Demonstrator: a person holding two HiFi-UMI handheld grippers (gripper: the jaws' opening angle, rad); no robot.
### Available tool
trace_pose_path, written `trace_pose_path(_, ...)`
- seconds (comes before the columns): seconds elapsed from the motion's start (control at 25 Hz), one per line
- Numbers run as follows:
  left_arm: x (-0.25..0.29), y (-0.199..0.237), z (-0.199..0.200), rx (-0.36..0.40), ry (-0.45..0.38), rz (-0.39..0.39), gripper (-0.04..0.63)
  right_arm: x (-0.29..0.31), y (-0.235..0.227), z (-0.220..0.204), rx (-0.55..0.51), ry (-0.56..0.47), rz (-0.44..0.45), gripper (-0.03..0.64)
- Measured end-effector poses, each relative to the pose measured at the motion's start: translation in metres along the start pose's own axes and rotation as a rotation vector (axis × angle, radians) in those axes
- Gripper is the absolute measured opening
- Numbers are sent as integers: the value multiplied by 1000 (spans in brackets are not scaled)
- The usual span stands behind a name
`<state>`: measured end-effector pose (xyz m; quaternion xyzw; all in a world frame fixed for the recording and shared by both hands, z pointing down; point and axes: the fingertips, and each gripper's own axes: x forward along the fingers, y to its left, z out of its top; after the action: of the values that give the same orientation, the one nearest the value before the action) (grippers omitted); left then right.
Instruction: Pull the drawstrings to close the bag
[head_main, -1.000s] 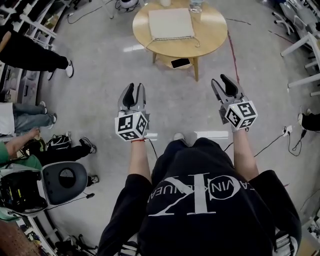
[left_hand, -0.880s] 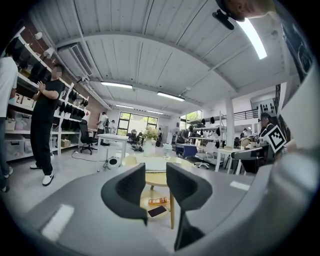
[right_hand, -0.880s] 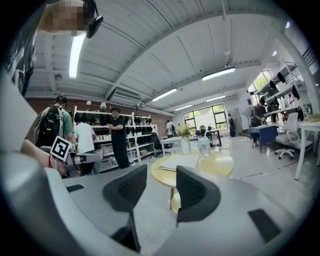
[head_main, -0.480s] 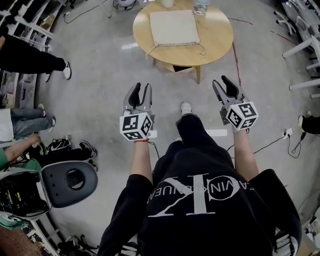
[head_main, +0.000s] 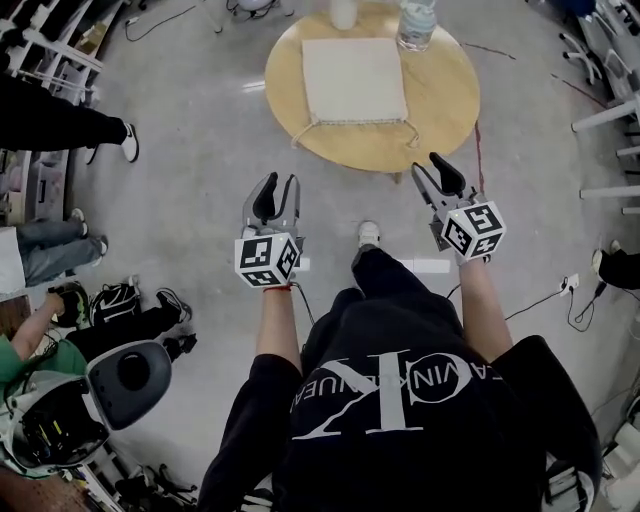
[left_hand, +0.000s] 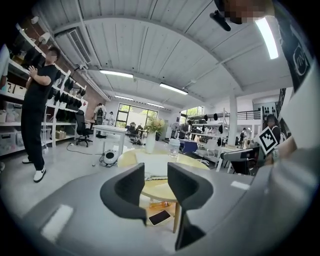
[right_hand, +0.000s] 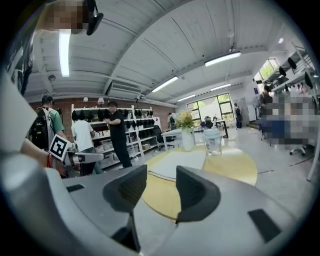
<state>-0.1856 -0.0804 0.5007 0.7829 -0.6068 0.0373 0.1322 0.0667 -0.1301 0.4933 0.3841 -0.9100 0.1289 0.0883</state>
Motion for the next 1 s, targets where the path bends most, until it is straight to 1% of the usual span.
trace_pose_path(0.24,34,13,-7,-13,54,21,143,33,-28,-5,23,51,20,149)
trace_pose_path(0.4,55,20,-11,-13,88,29,147,57,-40,-9,19,91,40,149)
trace_pose_path(0.64,89,26,-25,6,161,22,150,85,-58,-29,-39,226,50,149)
trace_pose_path(0.8,110,25,-38,9,208,28,167,96,-74,-45,-65,304,56,149)
trace_pose_path(0.84,114,24,-42,7,220,26,176,99,-78,-49,-74,326,55,149)
trace_pose_path(0.92,122,22,-49,-1,247,20,216,103,-84,-57,-100,375,49,149)
trace_pose_path(1.0,126,22,-57,3,279,19,224,108,-89,-66,-135,426,38,149)
